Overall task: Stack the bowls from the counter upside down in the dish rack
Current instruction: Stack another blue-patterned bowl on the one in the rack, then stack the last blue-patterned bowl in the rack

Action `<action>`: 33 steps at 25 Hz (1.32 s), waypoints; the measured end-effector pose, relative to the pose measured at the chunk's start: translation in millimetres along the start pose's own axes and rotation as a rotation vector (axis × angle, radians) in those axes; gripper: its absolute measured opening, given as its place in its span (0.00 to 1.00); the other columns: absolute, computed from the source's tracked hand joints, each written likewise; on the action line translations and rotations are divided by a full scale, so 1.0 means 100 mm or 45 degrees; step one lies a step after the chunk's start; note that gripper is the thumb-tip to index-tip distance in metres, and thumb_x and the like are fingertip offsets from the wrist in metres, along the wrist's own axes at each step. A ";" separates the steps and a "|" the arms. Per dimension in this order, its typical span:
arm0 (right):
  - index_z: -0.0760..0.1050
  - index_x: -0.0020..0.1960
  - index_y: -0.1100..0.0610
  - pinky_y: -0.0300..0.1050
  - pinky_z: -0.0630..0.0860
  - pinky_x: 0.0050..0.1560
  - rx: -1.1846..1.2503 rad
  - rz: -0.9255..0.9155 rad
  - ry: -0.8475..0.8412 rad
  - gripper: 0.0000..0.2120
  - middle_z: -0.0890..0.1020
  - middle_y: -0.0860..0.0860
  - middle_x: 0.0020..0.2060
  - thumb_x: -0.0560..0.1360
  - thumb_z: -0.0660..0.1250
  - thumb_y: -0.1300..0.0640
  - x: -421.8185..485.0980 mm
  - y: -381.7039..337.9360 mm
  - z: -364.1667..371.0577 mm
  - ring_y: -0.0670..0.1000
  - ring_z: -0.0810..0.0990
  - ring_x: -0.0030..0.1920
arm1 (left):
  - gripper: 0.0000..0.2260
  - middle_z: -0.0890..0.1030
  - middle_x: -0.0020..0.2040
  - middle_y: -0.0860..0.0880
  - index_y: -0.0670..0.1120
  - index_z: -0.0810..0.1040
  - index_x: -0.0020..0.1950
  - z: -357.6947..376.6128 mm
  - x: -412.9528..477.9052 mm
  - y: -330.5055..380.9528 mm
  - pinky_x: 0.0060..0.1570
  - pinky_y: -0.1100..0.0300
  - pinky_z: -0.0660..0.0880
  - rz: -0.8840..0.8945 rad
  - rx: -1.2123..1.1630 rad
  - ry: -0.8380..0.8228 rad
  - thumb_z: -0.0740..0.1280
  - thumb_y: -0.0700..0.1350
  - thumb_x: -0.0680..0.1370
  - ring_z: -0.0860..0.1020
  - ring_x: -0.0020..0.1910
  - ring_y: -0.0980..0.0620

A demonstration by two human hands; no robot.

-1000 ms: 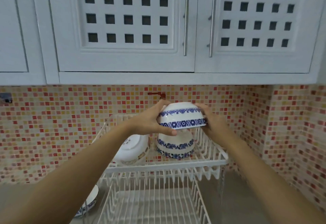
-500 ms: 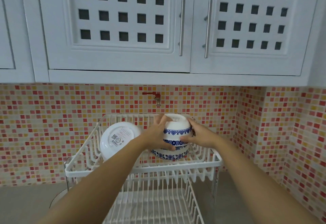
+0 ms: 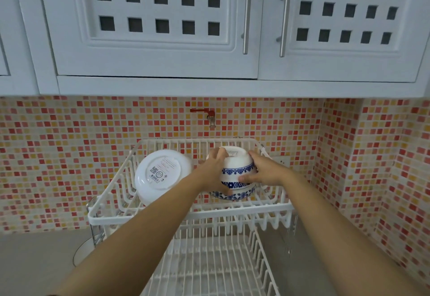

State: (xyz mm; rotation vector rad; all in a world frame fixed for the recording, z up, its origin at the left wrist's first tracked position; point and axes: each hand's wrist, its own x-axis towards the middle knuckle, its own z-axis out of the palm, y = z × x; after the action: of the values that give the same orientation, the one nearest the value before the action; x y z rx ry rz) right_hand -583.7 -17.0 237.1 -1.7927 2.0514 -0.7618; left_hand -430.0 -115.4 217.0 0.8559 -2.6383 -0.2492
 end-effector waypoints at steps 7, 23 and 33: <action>0.56 0.73 0.54 0.43 0.68 0.59 -0.028 0.024 -0.001 0.39 0.71 0.51 0.68 0.70 0.74 0.52 0.01 0.03 0.04 0.51 0.71 0.63 | 0.43 0.57 0.70 0.45 0.45 0.56 0.67 0.02 -0.03 0.01 0.61 0.48 0.74 -0.003 0.015 -0.046 0.79 0.48 0.62 0.70 0.62 0.41; 0.56 0.73 0.57 0.49 0.71 0.63 -0.149 0.057 0.117 0.38 0.68 0.51 0.69 0.71 0.70 0.46 0.02 -0.27 -0.12 0.55 0.71 0.65 | 0.35 0.43 0.78 0.42 0.44 0.45 0.77 -0.48 -0.19 0.31 0.74 0.45 0.56 -0.145 0.034 0.028 0.63 0.38 0.77 0.49 0.77 0.39; 0.49 0.77 0.57 0.49 0.54 0.73 -0.154 -0.452 0.291 0.29 0.53 0.52 0.77 0.81 0.50 0.44 0.04 -2.00 1.05 0.52 0.54 0.76 | 0.23 0.68 0.72 0.40 0.41 0.61 0.74 -1.52 -1.39 -0.92 0.68 0.50 0.64 -0.443 -0.115 0.688 0.50 0.52 0.82 0.67 0.70 0.42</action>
State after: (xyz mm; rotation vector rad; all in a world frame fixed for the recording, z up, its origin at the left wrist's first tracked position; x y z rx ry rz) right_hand -363.5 -55.8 267.8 -2.2700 1.9726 -0.9991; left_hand -217.6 -115.0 293.2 1.1600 -1.9625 -0.1884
